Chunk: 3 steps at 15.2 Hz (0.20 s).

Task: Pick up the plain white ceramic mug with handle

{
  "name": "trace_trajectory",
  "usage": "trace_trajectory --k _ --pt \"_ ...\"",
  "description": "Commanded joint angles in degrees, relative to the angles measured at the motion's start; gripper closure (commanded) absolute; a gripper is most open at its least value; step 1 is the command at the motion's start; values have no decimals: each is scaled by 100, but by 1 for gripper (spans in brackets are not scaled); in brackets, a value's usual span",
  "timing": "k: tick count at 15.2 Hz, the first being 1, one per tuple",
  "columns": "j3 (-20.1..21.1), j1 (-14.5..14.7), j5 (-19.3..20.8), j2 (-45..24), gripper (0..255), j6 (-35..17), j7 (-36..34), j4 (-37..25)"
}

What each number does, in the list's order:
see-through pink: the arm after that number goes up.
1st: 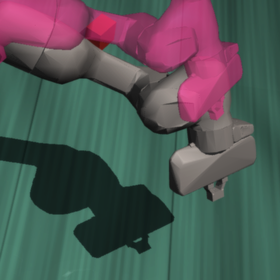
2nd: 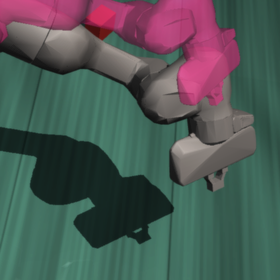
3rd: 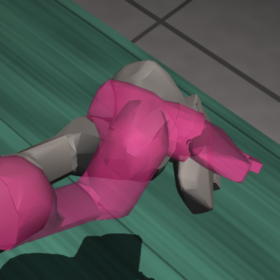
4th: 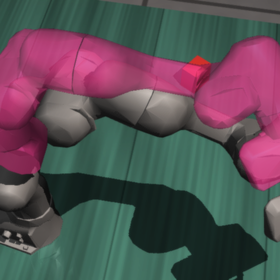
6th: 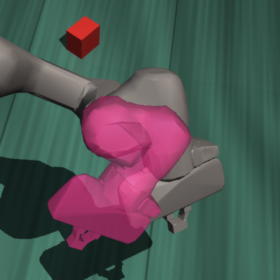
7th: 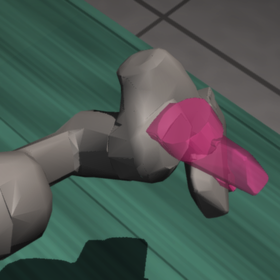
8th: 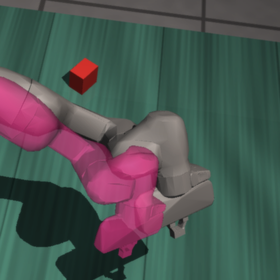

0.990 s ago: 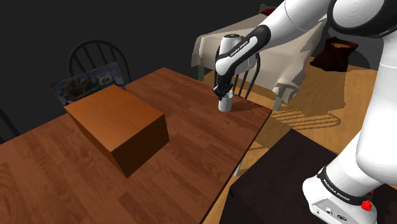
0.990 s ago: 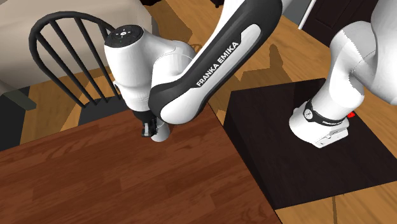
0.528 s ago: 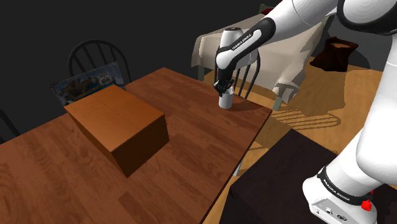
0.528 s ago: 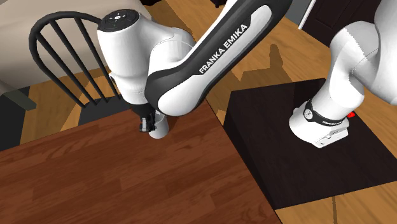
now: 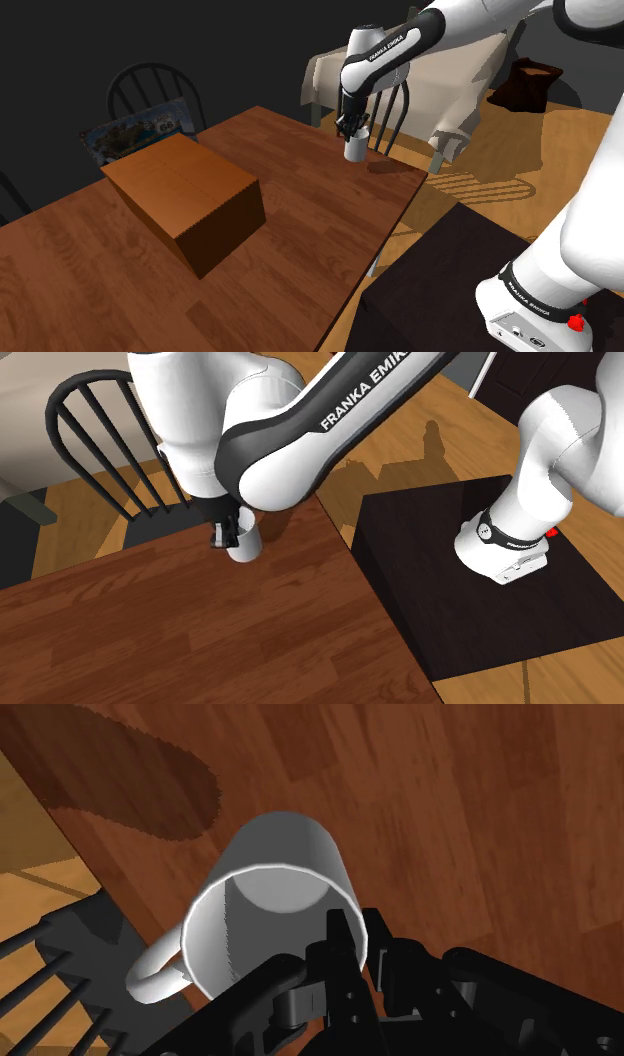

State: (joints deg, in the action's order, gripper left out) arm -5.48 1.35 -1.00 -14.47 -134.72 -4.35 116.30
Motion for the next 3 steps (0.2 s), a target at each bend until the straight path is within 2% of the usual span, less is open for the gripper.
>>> trace_trajectory --k 1,3 --pt "-7 -4 9 86 255 134 6 -46" --pt "-7 -4 10 92 255 145 6 -49"
